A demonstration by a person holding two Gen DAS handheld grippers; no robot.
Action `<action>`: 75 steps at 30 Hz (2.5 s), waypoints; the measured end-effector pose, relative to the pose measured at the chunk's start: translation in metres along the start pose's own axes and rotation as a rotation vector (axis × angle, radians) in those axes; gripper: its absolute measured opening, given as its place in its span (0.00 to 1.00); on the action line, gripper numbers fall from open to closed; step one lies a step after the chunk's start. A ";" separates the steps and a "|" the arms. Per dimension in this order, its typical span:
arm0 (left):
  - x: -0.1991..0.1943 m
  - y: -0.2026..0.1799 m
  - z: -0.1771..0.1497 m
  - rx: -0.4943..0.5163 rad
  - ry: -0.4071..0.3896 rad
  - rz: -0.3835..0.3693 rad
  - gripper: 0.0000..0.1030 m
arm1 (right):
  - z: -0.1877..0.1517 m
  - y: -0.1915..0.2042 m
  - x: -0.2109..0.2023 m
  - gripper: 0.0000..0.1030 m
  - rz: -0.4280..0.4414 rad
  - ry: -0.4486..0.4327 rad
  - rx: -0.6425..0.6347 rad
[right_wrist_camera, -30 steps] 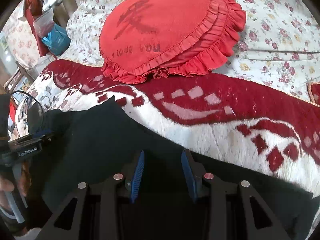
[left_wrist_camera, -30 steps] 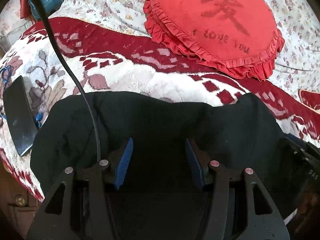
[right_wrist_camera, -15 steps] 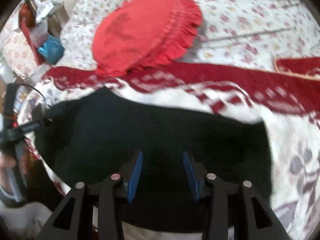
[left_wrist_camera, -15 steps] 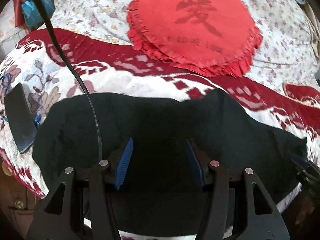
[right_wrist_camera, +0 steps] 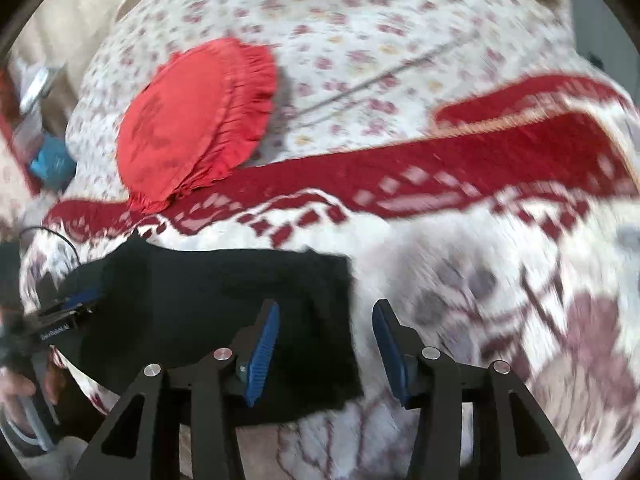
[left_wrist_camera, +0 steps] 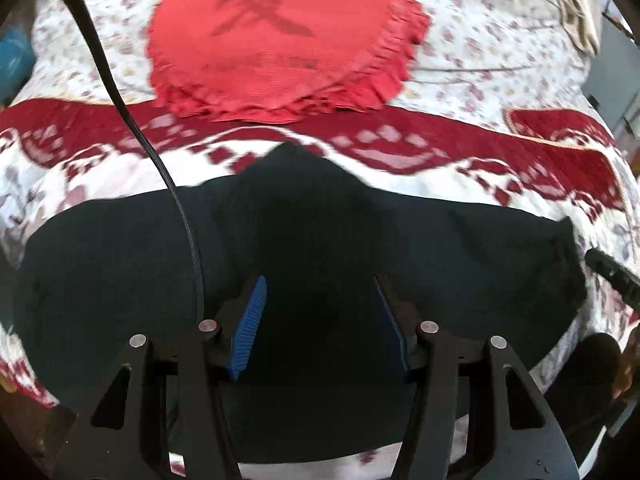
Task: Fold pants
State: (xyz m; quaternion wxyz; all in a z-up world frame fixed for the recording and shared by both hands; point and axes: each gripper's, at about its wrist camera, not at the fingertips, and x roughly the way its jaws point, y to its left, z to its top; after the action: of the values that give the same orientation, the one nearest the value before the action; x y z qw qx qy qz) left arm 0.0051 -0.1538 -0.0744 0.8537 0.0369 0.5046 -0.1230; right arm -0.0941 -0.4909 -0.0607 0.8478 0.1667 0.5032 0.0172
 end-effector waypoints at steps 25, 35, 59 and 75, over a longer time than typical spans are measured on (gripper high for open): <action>0.028 -0.075 0.029 0.136 0.043 -0.070 0.52 | 0.037 -0.007 0.067 0.03 0.027 0.044 0.021; 0.028 -0.102 0.041 0.246 0.030 -0.246 0.76 | -0.029 -0.008 -0.014 0.68 0.152 0.034 0.155; 0.095 -0.164 0.067 0.421 0.081 -0.302 0.74 | -0.046 0.004 0.048 0.36 0.200 -0.037 0.283; 0.081 -0.155 0.067 0.336 0.072 -0.319 0.72 | -0.031 0.020 0.036 0.21 0.243 -0.042 0.203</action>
State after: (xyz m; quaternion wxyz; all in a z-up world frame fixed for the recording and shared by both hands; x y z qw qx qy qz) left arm 0.0618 -0.3299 -0.1028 0.7867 0.1028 0.5066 -0.3375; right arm -0.1006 -0.4570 -0.0991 0.8285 0.3115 0.4608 0.0651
